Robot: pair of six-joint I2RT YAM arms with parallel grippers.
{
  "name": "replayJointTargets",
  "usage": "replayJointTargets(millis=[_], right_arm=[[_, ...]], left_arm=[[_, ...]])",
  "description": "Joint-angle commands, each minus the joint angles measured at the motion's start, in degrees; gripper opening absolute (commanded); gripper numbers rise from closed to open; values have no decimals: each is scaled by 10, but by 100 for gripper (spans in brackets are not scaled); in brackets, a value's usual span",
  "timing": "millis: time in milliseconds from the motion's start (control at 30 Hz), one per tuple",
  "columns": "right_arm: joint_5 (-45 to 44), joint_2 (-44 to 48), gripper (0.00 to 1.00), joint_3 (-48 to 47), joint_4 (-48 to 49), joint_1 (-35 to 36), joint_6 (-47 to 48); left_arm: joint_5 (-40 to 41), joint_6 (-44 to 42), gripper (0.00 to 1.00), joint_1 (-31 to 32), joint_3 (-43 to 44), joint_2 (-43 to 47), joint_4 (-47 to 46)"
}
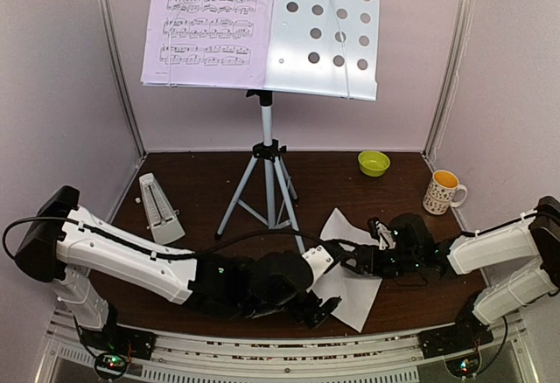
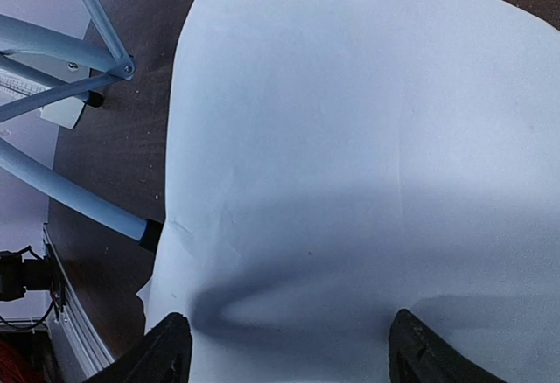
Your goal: Set up the instrument practice props
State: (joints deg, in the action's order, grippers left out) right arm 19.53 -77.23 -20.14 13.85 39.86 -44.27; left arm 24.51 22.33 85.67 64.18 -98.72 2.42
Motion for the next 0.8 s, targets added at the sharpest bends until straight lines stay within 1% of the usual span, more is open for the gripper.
replayJointTargets(millis=[0, 133, 267, 433, 533, 633, 700, 767], right_arm=[[29, -19, 79, 37, -139, 11, -22], [30, -18, 79, 38, -138, 10, -24], [36, -15, 80, 43, -129, 10, -30], [38, 0, 80, 46, -131, 10, -36], [38, 6, 80, 45, -135, 10, -36], [40, 5, 80, 44, -134, 11, -36], [41, 4, 80, 45, -132, 11, -37], [42, 5, 80, 47, -130, 11, -38]], left_arm=[[117, -219, 98, 29, 26, -55, 70], [146, -308, 98, 55, 68, -104, 84], [214, -342, 98, 66, 134, -167, 112], [265, -387, 98, 70, 215, -243, 134], [267, -426, 98, 72, 237, -269, 122], [248, -459, 98, 72, 248, -282, 117], [242, -470, 98, 72, 236, -277, 109], [220, -472, 98, 73, 212, -259, 108]])
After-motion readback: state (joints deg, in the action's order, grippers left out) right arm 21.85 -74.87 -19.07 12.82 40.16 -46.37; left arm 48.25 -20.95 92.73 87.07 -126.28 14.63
